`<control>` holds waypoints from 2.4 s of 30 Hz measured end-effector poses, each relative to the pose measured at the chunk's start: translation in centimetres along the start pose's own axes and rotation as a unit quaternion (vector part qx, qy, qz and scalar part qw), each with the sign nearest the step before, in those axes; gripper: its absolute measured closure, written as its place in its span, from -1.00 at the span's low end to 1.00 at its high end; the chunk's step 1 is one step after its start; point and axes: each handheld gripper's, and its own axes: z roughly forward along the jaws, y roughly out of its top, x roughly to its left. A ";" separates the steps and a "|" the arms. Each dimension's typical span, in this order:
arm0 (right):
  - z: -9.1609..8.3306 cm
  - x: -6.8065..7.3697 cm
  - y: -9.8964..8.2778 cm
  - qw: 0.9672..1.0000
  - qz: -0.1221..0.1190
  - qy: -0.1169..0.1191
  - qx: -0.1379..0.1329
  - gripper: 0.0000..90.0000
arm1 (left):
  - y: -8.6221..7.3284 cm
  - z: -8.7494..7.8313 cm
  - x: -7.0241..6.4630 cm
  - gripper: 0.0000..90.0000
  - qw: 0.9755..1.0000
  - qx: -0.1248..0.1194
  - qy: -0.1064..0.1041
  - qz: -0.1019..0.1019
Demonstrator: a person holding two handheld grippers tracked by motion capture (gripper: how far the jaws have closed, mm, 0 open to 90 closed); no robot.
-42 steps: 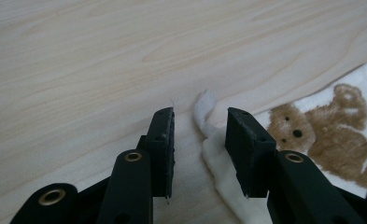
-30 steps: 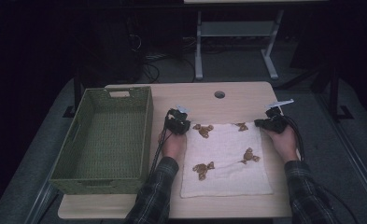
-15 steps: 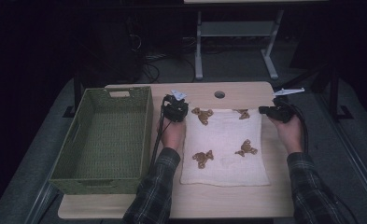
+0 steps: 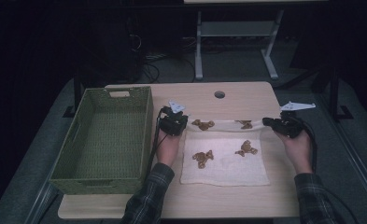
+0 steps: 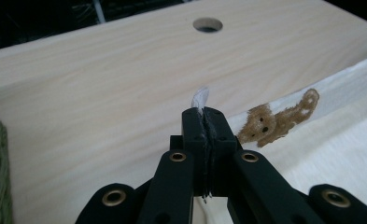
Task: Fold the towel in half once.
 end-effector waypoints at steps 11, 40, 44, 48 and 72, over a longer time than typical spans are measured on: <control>-2.3 2.4 -2.7 1.000 -0.012 0.019 -0.007 0.93 | -2.1 -2.6 -0.9 0.97 0.999 0.002 -0.045 0.002; -5.3 6.4 -5.5 0.998 -0.052 0.042 -0.003 0.93 | -6.4 -5.2 -1.7 0.96 0.996 0.016 -0.077 0.046; -5.8 6.8 -5.9 0.997 -0.054 0.046 -0.004 0.93 | -6.7 -5.7 -1.6 0.96 0.995 0.011 -0.086 0.050; -6.3 7.1 -6.4 0.997 -0.052 0.055 -0.001 0.93 | -7.1 -6.3 -1.3 0.96 0.994 0.008 -0.098 0.050; -8.9 7.3 -9.7 0.997 -0.040 0.061 0.020 0.93 | -9.2 -8.3 -3.4 0.96 0.987 0.028 -0.123 0.096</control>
